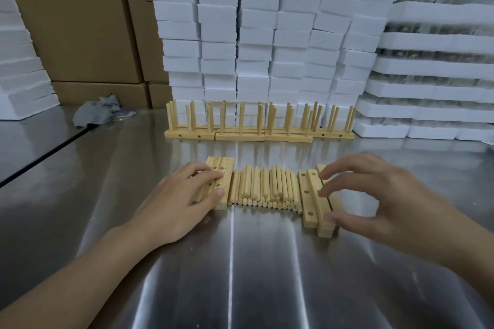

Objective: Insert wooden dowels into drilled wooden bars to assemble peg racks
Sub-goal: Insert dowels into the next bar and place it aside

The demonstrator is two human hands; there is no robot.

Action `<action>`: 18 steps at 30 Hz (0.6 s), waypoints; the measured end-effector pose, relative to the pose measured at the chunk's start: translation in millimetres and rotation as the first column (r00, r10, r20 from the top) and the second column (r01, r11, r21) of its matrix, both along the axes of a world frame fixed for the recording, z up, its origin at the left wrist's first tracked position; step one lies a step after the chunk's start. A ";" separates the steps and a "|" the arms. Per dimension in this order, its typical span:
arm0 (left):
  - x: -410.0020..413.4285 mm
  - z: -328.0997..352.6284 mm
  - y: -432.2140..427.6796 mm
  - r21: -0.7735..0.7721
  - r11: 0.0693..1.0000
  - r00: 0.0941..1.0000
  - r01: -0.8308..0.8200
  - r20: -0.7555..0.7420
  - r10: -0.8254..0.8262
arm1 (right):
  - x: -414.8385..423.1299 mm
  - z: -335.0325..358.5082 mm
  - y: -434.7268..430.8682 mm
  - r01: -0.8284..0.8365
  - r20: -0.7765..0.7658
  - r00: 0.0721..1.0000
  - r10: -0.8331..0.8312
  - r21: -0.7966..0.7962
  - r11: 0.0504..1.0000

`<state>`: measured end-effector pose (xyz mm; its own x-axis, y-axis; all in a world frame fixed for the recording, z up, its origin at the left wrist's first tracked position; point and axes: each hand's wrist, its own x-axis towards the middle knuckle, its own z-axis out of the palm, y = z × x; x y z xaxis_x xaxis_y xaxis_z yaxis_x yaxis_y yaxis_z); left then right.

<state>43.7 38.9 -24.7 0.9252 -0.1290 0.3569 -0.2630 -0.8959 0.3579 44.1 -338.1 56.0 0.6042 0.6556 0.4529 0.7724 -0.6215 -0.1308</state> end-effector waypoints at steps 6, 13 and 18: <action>1.2 -1.4 0.6 -0.003 1.000 1.000 0.008 -0.004 -0.008 | 16.9 -29.0 -8.8 0.101 -0.193 0.971 -0.140 -0.200 0.975; 3.0 -2.5 2.5 -0.010 1.000 1.000 0.008 -0.006 -0.008 | 21.1 -35.4 -0.6 0.227 -0.137 0.957 -0.255 -0.188 0.956; 1.7 -2.0 2.1 -0.009 1.000 1.000 0.012 -0.009 -0.013 | 17.6 -34.5 0.9 0.238 -0.034 0.968 -0.250 -0.211 0.948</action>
<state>45.4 41.0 -26.7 0.9266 -0.1374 0.3500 -0.2710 -0.8893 0.3683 61.7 -337.2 21.5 0.7790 0.5592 0.2835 0.5885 -0.8081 -0.0231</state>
